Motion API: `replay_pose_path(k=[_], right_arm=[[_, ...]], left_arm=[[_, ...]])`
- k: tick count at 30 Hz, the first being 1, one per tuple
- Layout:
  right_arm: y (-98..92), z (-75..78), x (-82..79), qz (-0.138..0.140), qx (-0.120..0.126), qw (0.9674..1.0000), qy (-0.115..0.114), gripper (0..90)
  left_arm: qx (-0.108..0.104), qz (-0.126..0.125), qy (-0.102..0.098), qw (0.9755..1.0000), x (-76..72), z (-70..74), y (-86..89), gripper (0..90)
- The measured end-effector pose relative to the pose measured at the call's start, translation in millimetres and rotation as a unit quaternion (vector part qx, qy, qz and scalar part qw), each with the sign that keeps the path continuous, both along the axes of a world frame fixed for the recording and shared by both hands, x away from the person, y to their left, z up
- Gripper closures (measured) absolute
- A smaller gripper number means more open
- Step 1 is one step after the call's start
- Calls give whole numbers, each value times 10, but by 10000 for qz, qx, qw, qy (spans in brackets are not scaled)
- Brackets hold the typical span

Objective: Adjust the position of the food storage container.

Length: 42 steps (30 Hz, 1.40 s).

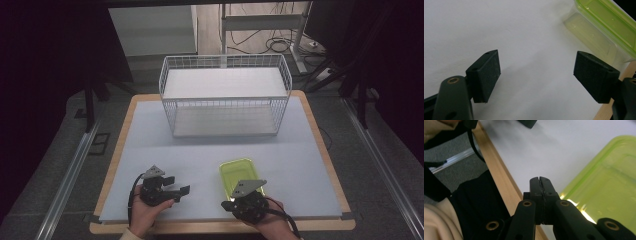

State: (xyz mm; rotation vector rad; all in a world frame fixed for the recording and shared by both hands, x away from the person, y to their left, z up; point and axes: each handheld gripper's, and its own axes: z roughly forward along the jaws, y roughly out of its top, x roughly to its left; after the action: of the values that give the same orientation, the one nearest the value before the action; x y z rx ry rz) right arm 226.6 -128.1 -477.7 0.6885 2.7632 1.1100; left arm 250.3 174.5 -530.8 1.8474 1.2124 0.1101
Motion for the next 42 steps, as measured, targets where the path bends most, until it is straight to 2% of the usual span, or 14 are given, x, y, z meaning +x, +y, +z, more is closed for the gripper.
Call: replay_pose_path(k=[11,15,20,23,27,33,36,42], right_arm=[[-2,-71,21,-73,-152,9998,100,900],[15,-111,19,-94,-319,9994,93,900],[-13,-116,26,-124,-362,9992,84,900],[-60,-121,38,-173,-288,9993,176,900],[-104,-118,42,-202,-293,9992,164,900],[-302,-105,40,-400,-286,9986,172,900],[-474,-95,61,-552,-275,9980,170,900],[-632,-77,105,-700,-347,9969,92,900]], left_arm=[[-5,13,8,10000,3,-8,-3,213],[-3,12,7,10000,2,-8,-4,213],[-16,8,5,10000,1,-7,0,213],[-27,12,14,10000,2,-10,2,213],[-18,6,14,10000,1,-11,2,213],[-31,9,11,10000,-1,-7,2,213],[-22,-4,17,10000,-2,-8,1,213],[-20,-2,18,10000,-1,-10,3,213]])
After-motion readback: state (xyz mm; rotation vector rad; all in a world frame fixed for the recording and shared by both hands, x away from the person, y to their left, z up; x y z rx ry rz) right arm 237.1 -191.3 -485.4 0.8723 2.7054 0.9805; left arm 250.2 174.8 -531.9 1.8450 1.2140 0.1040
